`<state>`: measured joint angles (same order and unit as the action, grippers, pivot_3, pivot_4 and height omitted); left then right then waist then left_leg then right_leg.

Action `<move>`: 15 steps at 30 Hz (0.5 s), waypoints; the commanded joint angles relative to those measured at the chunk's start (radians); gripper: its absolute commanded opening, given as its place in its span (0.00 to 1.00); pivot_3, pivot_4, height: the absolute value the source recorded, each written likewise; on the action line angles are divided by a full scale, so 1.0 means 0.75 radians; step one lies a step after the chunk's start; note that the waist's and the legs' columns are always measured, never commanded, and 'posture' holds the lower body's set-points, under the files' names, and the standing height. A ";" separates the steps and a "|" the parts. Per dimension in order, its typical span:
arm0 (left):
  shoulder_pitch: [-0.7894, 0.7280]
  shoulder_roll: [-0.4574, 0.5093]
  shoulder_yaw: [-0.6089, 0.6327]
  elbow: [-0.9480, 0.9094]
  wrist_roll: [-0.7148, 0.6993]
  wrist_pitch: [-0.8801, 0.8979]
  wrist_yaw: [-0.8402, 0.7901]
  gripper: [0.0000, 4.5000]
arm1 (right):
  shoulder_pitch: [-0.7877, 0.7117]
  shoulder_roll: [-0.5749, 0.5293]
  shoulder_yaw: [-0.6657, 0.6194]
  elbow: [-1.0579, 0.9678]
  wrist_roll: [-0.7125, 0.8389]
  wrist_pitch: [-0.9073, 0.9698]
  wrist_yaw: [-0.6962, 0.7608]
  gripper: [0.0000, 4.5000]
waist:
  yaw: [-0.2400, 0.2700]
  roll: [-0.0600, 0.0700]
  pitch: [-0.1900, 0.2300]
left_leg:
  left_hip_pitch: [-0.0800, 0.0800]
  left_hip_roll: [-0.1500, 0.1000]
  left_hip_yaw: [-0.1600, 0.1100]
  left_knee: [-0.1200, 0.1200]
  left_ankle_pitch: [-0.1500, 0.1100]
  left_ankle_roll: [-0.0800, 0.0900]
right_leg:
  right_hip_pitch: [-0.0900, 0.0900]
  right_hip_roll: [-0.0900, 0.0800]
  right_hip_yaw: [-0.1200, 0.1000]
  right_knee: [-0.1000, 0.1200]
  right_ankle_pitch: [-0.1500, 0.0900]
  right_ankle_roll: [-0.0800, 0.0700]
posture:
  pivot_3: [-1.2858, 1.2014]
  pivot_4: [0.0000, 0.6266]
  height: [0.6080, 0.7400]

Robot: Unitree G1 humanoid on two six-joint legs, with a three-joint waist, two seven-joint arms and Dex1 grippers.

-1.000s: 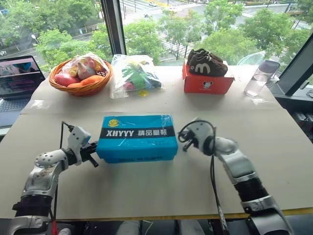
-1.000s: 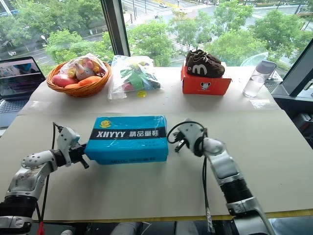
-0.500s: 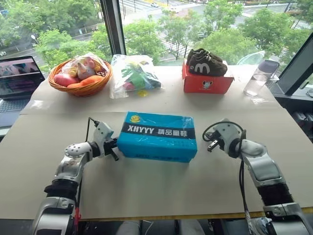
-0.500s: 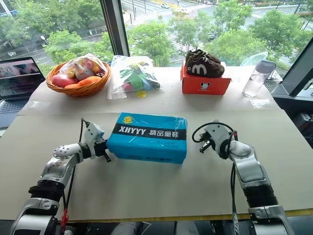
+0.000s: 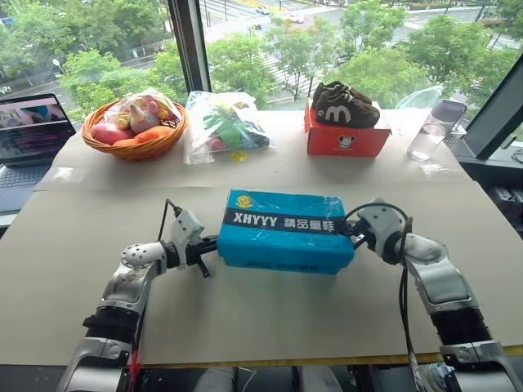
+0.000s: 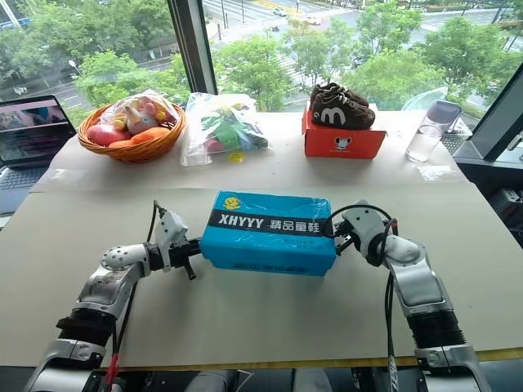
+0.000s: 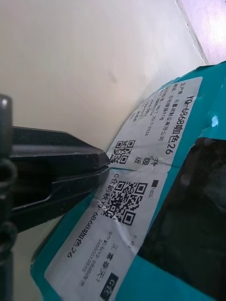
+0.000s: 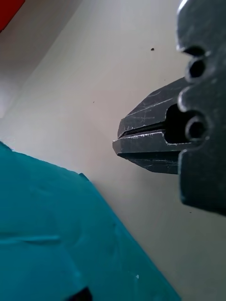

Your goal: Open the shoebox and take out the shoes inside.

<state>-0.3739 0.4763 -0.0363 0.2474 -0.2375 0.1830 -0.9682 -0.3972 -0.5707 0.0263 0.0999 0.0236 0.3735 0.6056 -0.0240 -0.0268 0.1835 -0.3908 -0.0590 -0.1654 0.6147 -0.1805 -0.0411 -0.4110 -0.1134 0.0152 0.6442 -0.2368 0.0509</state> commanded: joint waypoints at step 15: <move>0.084 -0.008 -0.001 -0.173 -0.030 0.072 0.002 0.00 | -0.225 0.076 0.034 0.138 -0.028 -0.121 0.009 0.01 | -0.022 0.000 0.000 | 0.001 0.000 0.000 0.000 0.000 0.000 | 0.001 0.000 0.000 0.000 0.000 0.000 | 0.52 0.24 1.00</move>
<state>-0.3213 0.4725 -0.0183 0.1717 -0.2381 0.2290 -0.9507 -0.5389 -0.5203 0.0478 0.2252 0.0010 0.3239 0.6074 -0.0407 -0.0267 0.1835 -0.3901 -0.0589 -0.1653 0.6147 -0.1805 -0.0410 -0.4104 -0.1133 0.0153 0.6441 -0.2366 0.0506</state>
